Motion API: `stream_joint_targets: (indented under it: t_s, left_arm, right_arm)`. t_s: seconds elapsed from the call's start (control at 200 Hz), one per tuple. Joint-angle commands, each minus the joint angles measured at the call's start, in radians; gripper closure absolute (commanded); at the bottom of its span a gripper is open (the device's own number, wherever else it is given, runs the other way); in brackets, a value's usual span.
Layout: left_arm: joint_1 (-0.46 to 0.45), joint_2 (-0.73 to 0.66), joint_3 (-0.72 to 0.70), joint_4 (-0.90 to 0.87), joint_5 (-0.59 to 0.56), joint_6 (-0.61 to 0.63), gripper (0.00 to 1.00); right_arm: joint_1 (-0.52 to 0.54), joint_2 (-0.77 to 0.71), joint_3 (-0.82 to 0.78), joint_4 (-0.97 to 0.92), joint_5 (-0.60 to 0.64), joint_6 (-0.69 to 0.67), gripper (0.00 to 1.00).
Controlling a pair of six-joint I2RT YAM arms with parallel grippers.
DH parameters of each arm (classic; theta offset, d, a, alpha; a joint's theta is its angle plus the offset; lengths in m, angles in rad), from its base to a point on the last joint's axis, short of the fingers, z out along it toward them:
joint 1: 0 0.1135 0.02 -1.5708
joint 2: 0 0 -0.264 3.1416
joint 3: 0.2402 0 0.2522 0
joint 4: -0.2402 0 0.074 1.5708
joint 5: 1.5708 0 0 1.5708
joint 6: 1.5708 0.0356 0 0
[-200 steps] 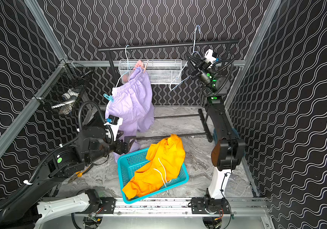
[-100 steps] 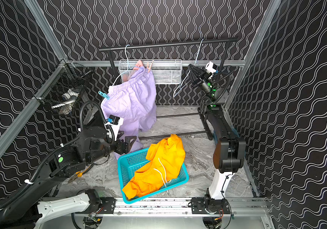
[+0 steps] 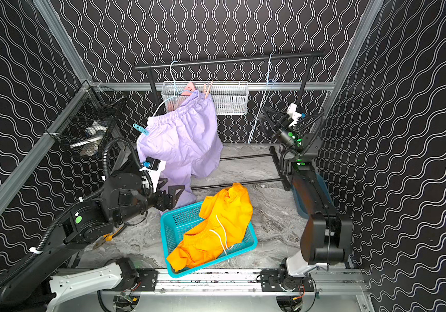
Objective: Remove the clothespins securing shorts to the hanger
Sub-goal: Place the hanger at the clothesline, then pick up the hanger from the clothesline.
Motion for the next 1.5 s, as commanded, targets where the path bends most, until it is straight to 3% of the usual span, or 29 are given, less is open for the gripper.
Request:
stream_joint_targets:
  t_s: [0.0, 0.135, 0.24, 0.39, 0.505, 0.761, 1.001, 1.276, 1.496]
  left_arm:
    - [-0.001, -0.023, -0.018, 0.024, -0.025, -0.005, 0.2]
    - [0.0, -0.042, -0.031, 0.01, -0.031, -0.006, 0.2]
    - [0.0, -0.067, -0.051, -0.007, -0.045, -0.025, 0.2]
    - [0.0, -0.138, -0.113, -0.029, -0.067, -0.077, 0.2]
    - [-0.001, -0.183, -0.151, -0.058, -0.086, -0.109, 0.21]
    - [0.0, -0.264, -0.201, -0.044, -0.061, -0.142, 0.22]
    - [-0.001, -0.255, -0.195, -0.051, -0.047, -0.153, 0.22]
    - [0.0, -0.269, -0.198, -0.059, -0.05, -0.163, 0.23]
    - [0.0, -0.286, -0.189, -0.073, -0.059, -0.157, 0.22]
  right_arm:
    - [-0.003, -0.098, -0.038, -0.201, -0.026, -0.244, 0.4]
    - [-0.003, -0.226, -0.054, -0.477, 0.033, -0.466, 0.39]
    - [0.019, -0.316, 0.009, -0.794, 0.12, -0.696, 0.4]
    - [0.208, -0.339, 0.151, -1.123, 0.302, -0.934, 0.42]
    - [0.39, -0.279, 0.263, -1.242, 0.407, -1.025, 0.45]
    - [0.638, -0.061, 0.505, -1.357, 0.494, -1.063, 0.47]
    - [0.685, 0.136, 0.736, -1.288, 0.477, -0.961, 0.46]
    - [0.711, 0.446, 1.192, -1.332, 0.536, -0.88, 0.46]
    - [0.711, 0.597, 1.344, -1.274, 0.591, -0.82, 0.41]
